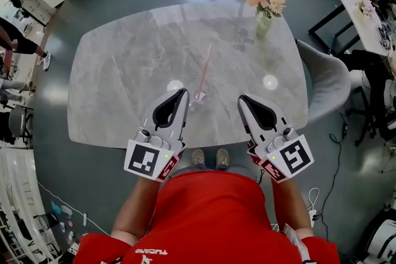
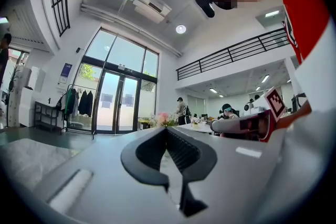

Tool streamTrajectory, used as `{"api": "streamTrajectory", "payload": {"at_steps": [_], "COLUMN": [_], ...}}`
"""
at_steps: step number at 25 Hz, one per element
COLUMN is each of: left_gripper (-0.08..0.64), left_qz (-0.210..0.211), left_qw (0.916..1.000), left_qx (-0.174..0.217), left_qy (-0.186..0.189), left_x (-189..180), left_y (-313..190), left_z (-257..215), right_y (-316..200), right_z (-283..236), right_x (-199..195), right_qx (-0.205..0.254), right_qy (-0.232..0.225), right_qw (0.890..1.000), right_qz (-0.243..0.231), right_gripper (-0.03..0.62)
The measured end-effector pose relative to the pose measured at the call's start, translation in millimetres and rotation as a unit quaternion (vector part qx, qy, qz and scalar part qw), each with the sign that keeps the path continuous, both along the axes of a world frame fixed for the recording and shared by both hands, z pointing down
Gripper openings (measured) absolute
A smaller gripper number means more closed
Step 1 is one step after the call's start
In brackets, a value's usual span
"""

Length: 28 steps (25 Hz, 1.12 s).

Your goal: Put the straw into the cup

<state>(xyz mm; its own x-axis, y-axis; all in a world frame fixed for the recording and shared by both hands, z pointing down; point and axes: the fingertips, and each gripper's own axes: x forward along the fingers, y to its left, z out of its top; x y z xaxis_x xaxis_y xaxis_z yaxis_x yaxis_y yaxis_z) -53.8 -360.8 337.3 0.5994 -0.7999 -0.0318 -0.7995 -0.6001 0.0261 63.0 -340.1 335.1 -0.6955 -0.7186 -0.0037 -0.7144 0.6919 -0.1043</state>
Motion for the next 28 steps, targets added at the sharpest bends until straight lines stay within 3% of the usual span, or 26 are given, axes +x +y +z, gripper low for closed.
{"api": "streamTrajectory", "payload": {"at_steps": [28], "left_gripper": [0.005], "left_qz": [0.005], "left_qw": [0.9995], "left_qx": [0.020], "left_qy": [0.025], "left_x": [1], "left_y": [21], "left_z": [-23], "right_y": [19], "right_z": [-9], "right_x": [-11], "right_qx": [0.020], "right_qy": [0.014], "right_qw": [1.000], "right_qz": [-0.011], "right_gripper": [0.000]}}
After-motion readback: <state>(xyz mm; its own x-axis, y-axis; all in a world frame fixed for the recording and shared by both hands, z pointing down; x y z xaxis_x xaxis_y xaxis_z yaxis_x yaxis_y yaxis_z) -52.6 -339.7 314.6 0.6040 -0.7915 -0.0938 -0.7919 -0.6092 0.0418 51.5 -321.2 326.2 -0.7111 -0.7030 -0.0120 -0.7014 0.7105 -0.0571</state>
